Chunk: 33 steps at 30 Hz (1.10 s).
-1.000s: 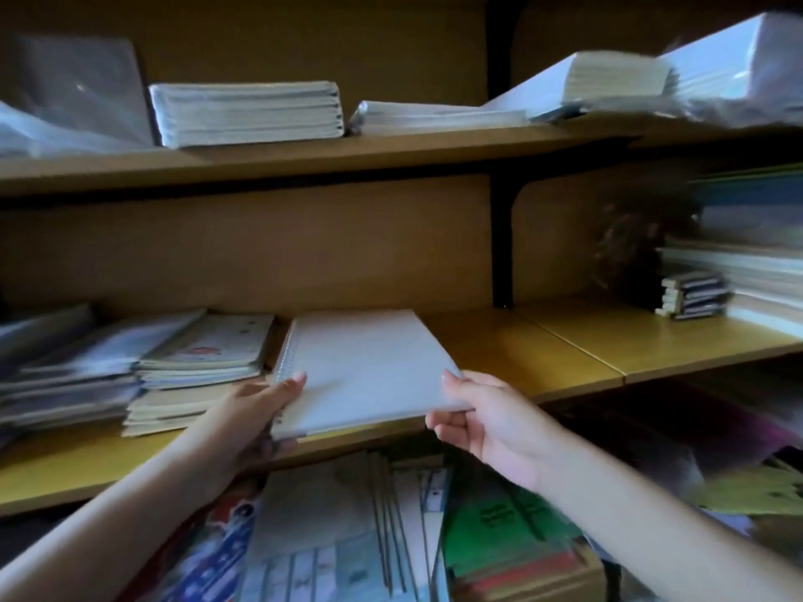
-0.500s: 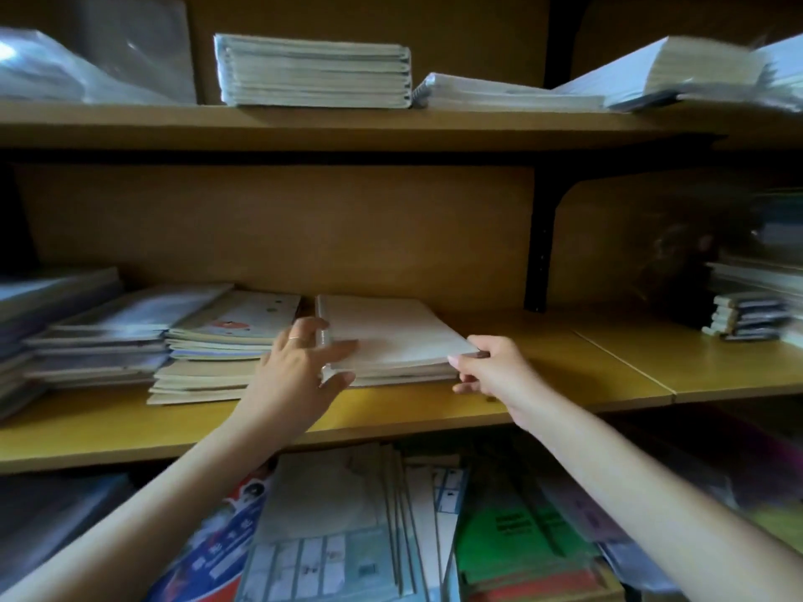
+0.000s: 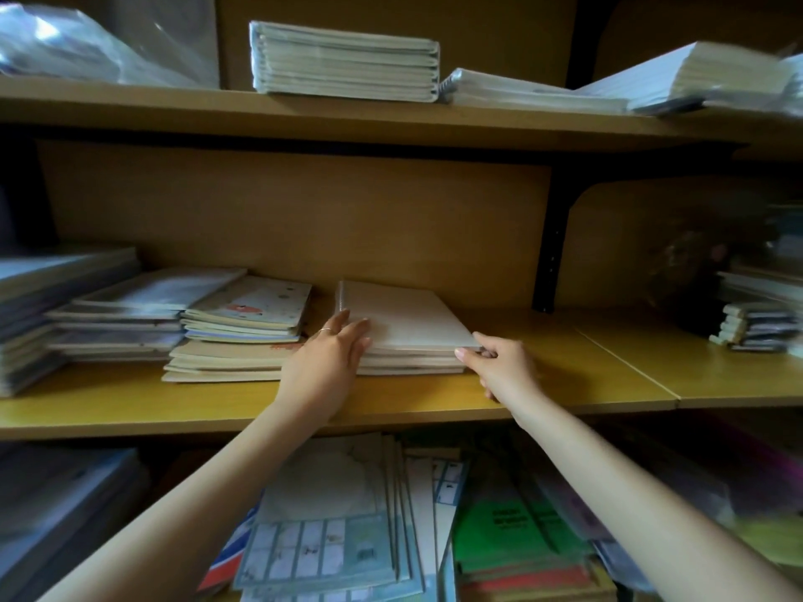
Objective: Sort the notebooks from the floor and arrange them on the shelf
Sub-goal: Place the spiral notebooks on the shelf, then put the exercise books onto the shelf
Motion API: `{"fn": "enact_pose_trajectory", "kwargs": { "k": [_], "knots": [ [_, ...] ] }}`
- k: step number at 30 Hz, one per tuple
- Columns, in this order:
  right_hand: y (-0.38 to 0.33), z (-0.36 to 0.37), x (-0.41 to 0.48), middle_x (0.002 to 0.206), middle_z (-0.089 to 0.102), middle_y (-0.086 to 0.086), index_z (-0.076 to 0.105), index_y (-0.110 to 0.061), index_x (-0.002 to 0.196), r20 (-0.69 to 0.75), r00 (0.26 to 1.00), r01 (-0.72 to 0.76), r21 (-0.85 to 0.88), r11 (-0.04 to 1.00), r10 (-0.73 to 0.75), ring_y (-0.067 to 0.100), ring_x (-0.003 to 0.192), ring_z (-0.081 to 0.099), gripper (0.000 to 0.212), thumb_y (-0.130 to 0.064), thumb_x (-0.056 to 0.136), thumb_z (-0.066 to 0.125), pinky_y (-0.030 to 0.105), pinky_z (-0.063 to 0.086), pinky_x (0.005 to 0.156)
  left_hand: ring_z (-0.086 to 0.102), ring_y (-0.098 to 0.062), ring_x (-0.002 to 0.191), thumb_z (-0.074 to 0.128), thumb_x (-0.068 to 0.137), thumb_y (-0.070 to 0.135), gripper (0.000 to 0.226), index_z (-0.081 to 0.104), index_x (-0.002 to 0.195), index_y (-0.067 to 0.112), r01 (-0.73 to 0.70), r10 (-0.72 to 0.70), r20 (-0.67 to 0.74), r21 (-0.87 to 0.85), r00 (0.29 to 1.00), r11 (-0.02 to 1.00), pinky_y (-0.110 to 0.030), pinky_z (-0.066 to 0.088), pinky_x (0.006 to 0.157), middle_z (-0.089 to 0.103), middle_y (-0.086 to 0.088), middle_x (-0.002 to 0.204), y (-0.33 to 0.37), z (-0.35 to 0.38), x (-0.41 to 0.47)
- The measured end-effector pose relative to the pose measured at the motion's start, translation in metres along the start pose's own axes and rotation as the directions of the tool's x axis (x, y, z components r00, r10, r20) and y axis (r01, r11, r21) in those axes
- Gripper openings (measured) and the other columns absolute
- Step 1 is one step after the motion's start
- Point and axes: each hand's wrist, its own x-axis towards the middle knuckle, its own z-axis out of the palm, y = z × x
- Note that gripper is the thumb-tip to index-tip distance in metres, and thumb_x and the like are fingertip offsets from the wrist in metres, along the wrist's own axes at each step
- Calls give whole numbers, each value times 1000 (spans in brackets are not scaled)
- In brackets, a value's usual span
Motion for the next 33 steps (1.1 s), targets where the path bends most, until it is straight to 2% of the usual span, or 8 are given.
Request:
{"fn": "enact_pose_trajectory", "kwargs": {
  "k": [5,9,12,17,24,27,30,33],
  "knots": [
    [7,-1,14,119,59,3,47,-19,137,30,999,-33,30,999,32,2,66,39,55,-30,86,66,12,33,52,44,-30,129,27,101,38,42,42,140,29,18,-15,-19,120,1000,993,-46,43,97,31,-4,153,5,7,-2],
    [-2,-6,2,109,61,2,42,-19,139,-14,995,-101,-12,995,100,12,79,57,57,-27,87,65,21,48,61,11,-32,144,30,101,26,42,35,142,25,94,-96,-11,329,995,940,-51,13,115,17,-16,156,28,4,-9],
    [-6,-27,-35,84,50,-6,35,-23,139,-70,997,23,-79,997,-29,9,70,52,53,-16,91,57,19,42,56,-1,-35,145,47,93,21,37,48,129,11,-105,135,-73,322,988,941,-54,0,113,11,-25,154,64,4,-31],
    [40,-88,-131,82,49,-12,41,-26,127,23,981,195,-143,970,-194,13,69,54,44,-9,89,54,31,44,64,35,-35,130,48,82,29,33,65,104,11,-601,608,25,192,794,776,-51,21,105,49,-20,134,150,16,-99],
    [192,-184,-254,94,51,1,40,-17,126,154,954,-186,-364,913,256,24,83,57,46,-9,85,58,44,46,73,53,-29,102,44,73,33,32,68,83,15,-778,782,249,-141,571,612,-39,34,87,65,-12,104,235,102,-199],
    [251,-243,-277,120,46,11,41,-12,132,59,850,-407,-557,724,524,29,111,51,49,-17,88,62,35,44,87,62,-24,94,41,74,34,29,66,81,21,-664,729,468,-333,500,669,-32,45,80,67,-2,98,257,151,-239],
    [296,-295,-295,130,38,16,38,-14,134,-171,733,-570,-683,458,658,35,125,37,55,-28,87,62,37,37,96,57,-17,109,46,91,31,26,61,110,22,-294,566,689,-484,453,824,-26,44,90,60,1,119,269,205,-281],
    [328,-335,-315,132,38,17,35,-13,135,-445,606,-772,-528,353,660,34,129,33,66,-44,84,62,40,35,101,56,-21,114,56,93,17,34,55,125,8,108,424,822,-495,381,862,-17,36,85,57,-9,127,290,246,-317]
  ]
}}
